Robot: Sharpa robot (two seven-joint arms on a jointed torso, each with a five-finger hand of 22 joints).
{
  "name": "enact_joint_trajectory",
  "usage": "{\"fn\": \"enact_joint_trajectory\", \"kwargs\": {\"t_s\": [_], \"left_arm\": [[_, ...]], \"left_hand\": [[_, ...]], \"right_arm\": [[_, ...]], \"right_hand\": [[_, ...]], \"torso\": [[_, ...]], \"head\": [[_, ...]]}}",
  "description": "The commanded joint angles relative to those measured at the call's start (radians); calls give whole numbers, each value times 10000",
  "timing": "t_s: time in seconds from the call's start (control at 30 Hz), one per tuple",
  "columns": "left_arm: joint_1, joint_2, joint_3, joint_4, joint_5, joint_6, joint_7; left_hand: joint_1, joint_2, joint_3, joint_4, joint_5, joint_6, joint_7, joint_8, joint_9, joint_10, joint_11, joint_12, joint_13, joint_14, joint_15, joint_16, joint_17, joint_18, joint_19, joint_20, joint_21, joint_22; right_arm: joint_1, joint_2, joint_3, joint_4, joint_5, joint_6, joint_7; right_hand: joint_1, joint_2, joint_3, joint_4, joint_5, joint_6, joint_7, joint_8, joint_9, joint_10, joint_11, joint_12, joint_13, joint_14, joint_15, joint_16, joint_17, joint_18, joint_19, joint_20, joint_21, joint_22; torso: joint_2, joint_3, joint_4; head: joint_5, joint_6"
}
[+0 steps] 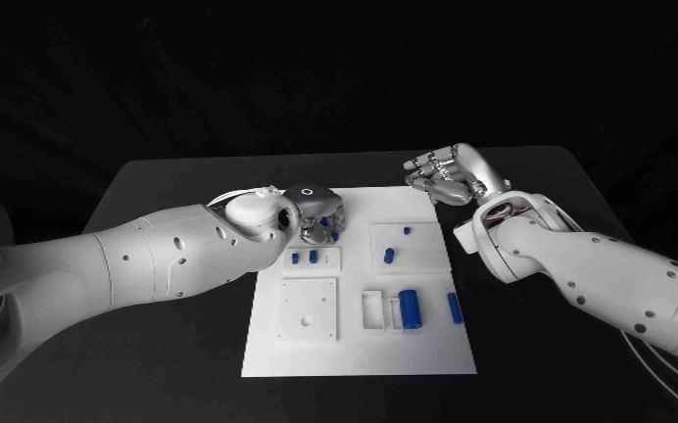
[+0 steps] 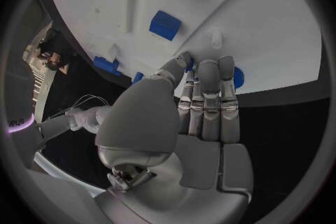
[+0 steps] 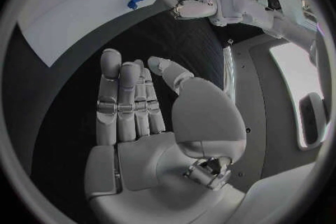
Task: Assemble the parts on the task board
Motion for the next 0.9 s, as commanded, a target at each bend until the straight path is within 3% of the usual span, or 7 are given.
{"fn": "enact_joint_trajectory", "kwargs": {"t_s": [0.03, 0.3, 0.33, 0.6, 0.8, 0.9], "left_arm": [[-33, 23, -11, 40, 51, 169, 10], [-35, 7, -11, 45, 55, 487, -72], [-35, 4, -11, 46, 55, 526, -78], [-38, -4, -11, 66, 56, 472, -100], [-47, -40, -10, 112, 106, 161, -116], [-56, -93, -9, 174, 193, -81, -107]], "left_hand": [[61, -9, 13, 88, -25, 99, 104, -14, -6, 64, -6, -30, -10, 81, -19, 52, 2, 43, 81, -30, -22, 200], [260, 379, 132, 77, 79, 906, 91, -23, 6, 678, -154, -34, -9, 165, -65, 101, 16, 35, 87, -78, 111, 237], [331, 520, 119, 21, 109, 1104, 81, -11, 14, 839, -202, -31, -5, 197, -81, 114, 20, 40, 67, -95, 193, 242], [497, 991, -72, -264, 87, 1533, 89, -18, 19, 1185, -285, -25, 0, 296, -97, 128, 33, 110, -44, -116, 598, 244], [452, 1123, 36, -385, 12, 1744, 52, -10, 31, 1445, -346, -25, 1, 447, -130, 173, 64, 168, -20, -143, 851, 237], [363, 1081, 251, -480, -16, 1782, 46, -24, 21, 1480, -355, -27, 0, 488, -145, 144, 78, 174, -48, -164, 1006, 229]], "right_arm": [[-5, 14, 1, 5, -1, 129, 106], [-5, 16, 1, 2, -1, 121, 109], [-5, 17, 1, 1, -2, 120, 109], [-5, 24, 1, -7, -2, 113, 114], [-6, 32, 1, -16, -5, 114, 115], [-6, 36, 1, -24, -9, 115, 116]], "right_hand": [[3, 122, -19, -15, 16, 4, 22, -36, -9, -58, -18, -67, -8, 38, -31, 27, -13, 137, 211, 15, -64, 9], [3, 122, -19, -15, 16, 4, 22, -36, -9, -58, -18, -67, -8, 38, -31, 27, -13, 137, 211, 15, -64, 9], [3, 122, -19, -15, 16, 4, 22, -36, -9, -58, -18, -67, -8, 38, -31, 27, -13, 137, 211, 15, -64, 9], [-13, 126, -18, -21, 34, 12, 19, -36, -9, -48, -21, -61, -15, 30, -31, 32, -24, 136, 212, 17, -94, 51], [-4, 128, -16, -34, 33, 20, 18, -36, -9, -44, -22, -59, -17, 26, -31, 34, -28, 136, 216, 16, -107, 70], [6, 135, -11, -42, 36, 23, 18, -36, -9, -46, -22, -59, -19, 25, -32, 35, -30, 136, 215, 15, -114, 80]], "torso": [[4, -1, -6], [3, 1, -5], [4, 0, -5], [6, -1, -4], [7, -2, -4], [6, -3, -3]], "head": [[2, 0], [-4, -7], [-5, -8], [-6, -1], [-4, 11], [-4, 14]]}}
